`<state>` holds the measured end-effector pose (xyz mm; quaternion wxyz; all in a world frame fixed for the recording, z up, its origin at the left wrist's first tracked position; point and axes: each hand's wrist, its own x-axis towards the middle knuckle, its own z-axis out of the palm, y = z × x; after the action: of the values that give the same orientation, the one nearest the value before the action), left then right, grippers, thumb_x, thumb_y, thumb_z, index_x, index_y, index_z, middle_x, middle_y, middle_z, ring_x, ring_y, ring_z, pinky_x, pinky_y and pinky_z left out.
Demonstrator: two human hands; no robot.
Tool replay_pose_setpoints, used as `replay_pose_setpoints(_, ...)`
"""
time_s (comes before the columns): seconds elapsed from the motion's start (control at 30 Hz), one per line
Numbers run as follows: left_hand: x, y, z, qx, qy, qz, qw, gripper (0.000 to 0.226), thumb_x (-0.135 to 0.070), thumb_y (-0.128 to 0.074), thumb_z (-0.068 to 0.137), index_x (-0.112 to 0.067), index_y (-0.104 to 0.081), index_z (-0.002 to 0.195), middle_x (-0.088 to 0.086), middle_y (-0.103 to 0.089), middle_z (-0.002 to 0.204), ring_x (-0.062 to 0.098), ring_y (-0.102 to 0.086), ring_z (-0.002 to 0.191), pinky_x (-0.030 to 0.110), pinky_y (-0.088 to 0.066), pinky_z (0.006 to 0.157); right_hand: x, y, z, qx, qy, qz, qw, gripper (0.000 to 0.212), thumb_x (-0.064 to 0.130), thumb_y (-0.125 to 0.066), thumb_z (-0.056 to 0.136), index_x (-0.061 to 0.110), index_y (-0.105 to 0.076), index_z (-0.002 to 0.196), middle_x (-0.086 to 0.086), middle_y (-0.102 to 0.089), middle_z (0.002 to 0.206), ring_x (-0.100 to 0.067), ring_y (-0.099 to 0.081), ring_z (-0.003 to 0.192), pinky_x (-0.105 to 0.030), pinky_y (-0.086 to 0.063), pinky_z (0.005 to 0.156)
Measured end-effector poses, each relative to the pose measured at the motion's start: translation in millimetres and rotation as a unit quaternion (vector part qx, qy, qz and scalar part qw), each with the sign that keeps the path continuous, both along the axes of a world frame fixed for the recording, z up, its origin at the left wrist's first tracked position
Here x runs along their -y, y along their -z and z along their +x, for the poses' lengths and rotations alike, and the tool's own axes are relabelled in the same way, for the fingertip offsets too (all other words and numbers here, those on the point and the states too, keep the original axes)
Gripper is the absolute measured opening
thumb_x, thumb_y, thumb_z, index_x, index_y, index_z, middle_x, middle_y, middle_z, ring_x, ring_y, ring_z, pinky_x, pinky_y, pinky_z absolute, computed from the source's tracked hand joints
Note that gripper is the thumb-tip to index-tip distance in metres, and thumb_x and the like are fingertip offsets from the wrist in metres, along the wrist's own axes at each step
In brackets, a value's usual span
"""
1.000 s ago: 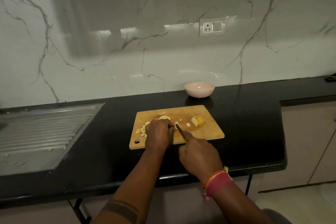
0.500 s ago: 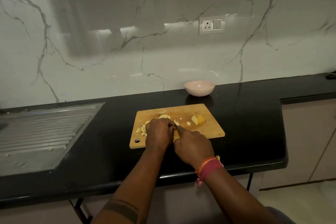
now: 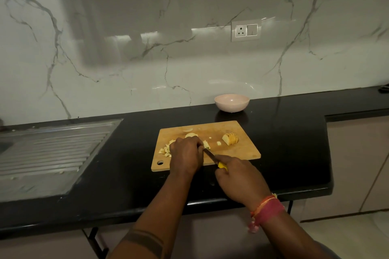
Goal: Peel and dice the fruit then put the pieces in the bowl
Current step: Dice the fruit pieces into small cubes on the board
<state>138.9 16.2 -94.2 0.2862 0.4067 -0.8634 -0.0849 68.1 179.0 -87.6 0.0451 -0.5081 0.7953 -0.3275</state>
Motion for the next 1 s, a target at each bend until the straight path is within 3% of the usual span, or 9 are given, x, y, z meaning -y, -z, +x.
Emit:
replay_pose_setpoints(0.13,-4.3,0.9,2.9,-0.02,0.011,-0.001,1.0,0.029,-0.035,-0.051,0.099,-0.032,-0.064,0.125,-0.005,-0.069,0.114,0.021,-0.054,0.115,0.044,-0.032,0.105,-2.7,-1.3,-11.3,0.054,0.002,-0.028,0.998,0.043,0.03,-0.048,0.096,0.044,-0.056,0.137,0.007,-0.065,0.076,-0.009,-0.06,0.062,-0.022,-0.04,0.05)
replay_pose_setpoints(0.23,-4.3,3.6,1.9,0.024,0.032,-0.015,0.999,0.046,-0.06,-0.047,0.096,-0.038,-0.057,0.135,-0.005,-0.064,0.128,0.023,-0.05,0.123,0.047,-0.031,0.104,-4.7,-3.6,-21.3,0.081,0.028,-0.051,0.995,0.044,0.03,-0.048,0.098,0.044,-0.054,0.139,0.008,-0.065,0.08,-0.01,-0.061,0.062,-0.022,-0.041,0.048)
replay_pose_setpoints(0.3,-3.0,4.3,-0.5,0.062,0.032,-0.044,0.997,0.048,-0.068,-0.048,0.094,-0.042,-0.06,0.133,-0.006,-0.062,0.128,0.021,-0.049,0.123,0.045,-0.03,0.102,-2.9,-5.0,-26.0,0.091,0.047,-0.055,0.993,0.045,0.031,-0.048,0.099,0.042,-0.052,0.142,0.01,-0.064,0.085,-0.01,-0.062,0.064,-0.022,-0.044,0.049)
replay_pose_setpoints(0.43,-3.6,1.7,-3.5,0.05,0.045,-0.041,0.997,0.032,-0.046,-0.055,0.1,-0.04,-0.064,0.129,-0.01,-0.066,0.126,0.02,-0.048,0.123,0.044,-0.027,0.105,3.2,-5.5,-26.0,0.08,0.046,-0.036,0.995,0.046,0.033,-0.047,0.098,0.042,-0.051,0.143,0.008,-0.065,0.09,-0.009,-0.061,0.069,-0.025,-0.045,0.054)
replay_pose_setpoints(0.57,-3.0,2.9,-1.9,0.012,0.055,-0.017,0.998,0.035,-0.029,-0.061,0.099,-0.037,-0.06,0.133,-0.012,-0.067,0.126,0.02,-0.048,0.125,0.043,-0.026,0.108,10.3,-5.2,-22.5,0.047,0.05,-0.009,0.998,0.047,0.034,-0.047,0.097,0.041,-0.05,0.143,0.009,-0.061,0.083,-0.009,-0.058,0.07,-0.028,-0.046,0.058)
replay_pose_setpoints(0.73,-2.0,0.6,1.3,0.038,0.008,-0.009,0.999,0.035,-0.046,-0.058,0.099,-0.036,-0.062,0.132,-0.007,-0.058,0.133,0.02,-0.046,0.127,0.046,-0.028,0.108,22.4,-4.6,-19.2,0.0,0.078,0.02,0.997,0.05,0.035,-0.044,0.096,0.039,-0.047,0.146,0.006,-0.06,0.084,-0.014,-0.059,0.075,-0.029,-0.047,0.061)
replay_pose_setpoints(1.0,0.2,0.0,-1.4,0.094,0.017,-0.055,0.994,0.033,-0.042,-0.051,0.103,-0.037,-0.063,0.134,-0.007,-0.064,0.127,0.024,-0.049,0.121,0.044,-0.033,0.099,29.1,-1.1,-18.2,-0.029,0.042,0.032,0.998,0.051,0.038,-0.044,0.096,0.041,-0.045,0.147,0.002,-0.069,0.105,-0.013,-0.056,0.08,-0.028,-0.048,0.065)
